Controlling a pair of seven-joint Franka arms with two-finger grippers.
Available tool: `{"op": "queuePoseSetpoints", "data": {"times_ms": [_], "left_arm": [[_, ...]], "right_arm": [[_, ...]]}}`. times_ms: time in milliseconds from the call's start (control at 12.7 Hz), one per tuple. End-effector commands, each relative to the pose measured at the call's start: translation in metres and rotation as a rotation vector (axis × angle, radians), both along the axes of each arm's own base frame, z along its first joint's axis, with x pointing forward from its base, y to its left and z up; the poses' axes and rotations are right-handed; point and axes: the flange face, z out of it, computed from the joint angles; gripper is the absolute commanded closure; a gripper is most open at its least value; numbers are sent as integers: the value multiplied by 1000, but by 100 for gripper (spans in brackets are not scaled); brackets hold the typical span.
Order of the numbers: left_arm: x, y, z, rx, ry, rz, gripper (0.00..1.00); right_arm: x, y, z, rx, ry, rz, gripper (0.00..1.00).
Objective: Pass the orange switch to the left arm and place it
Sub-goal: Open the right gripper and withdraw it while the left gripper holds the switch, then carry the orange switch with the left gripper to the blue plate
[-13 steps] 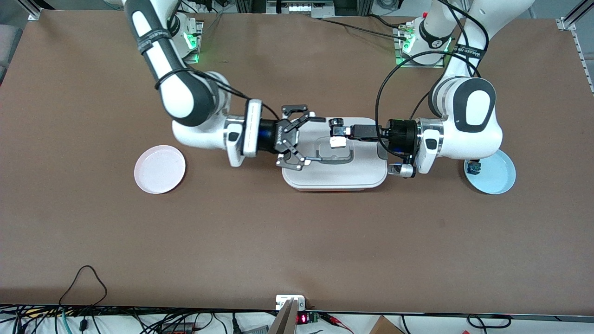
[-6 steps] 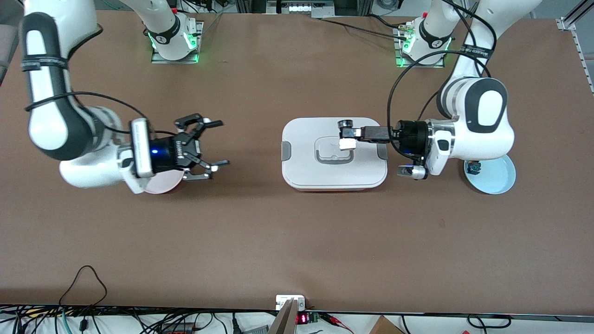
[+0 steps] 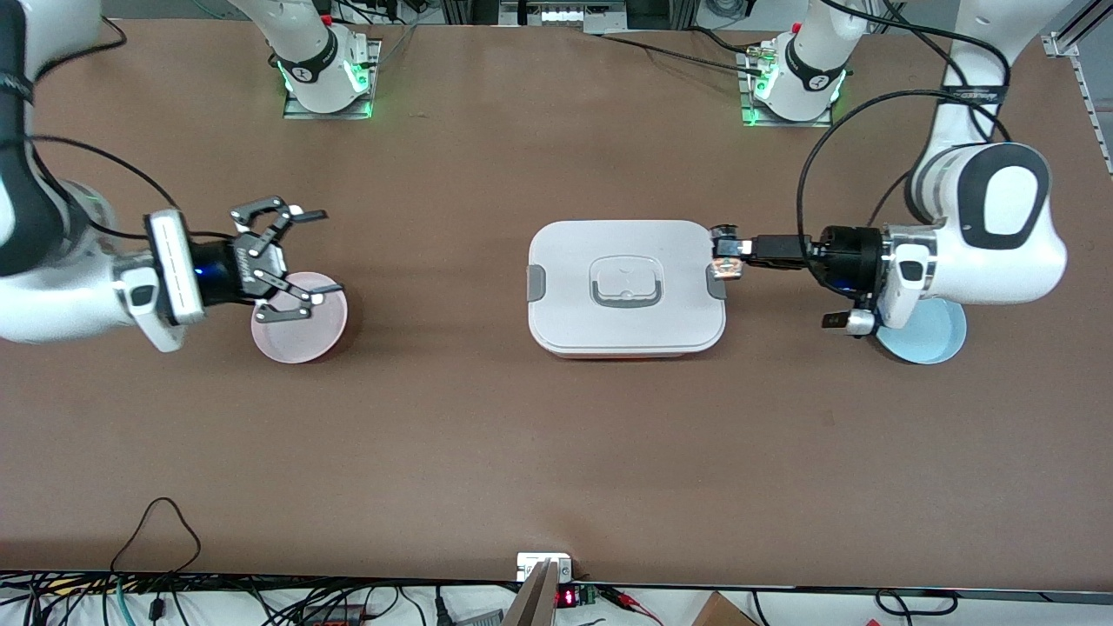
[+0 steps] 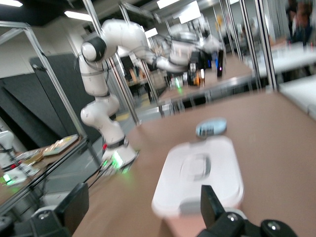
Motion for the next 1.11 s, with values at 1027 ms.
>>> {"op": "queuePoseSetpoints", "data": {"times_ms": [1027], "left_arm": [[-23, 160, 29, 725, -530, -579, 100]], "right_arm": [[-107, -70, 278, -1398, 283, -648, 0]]}}
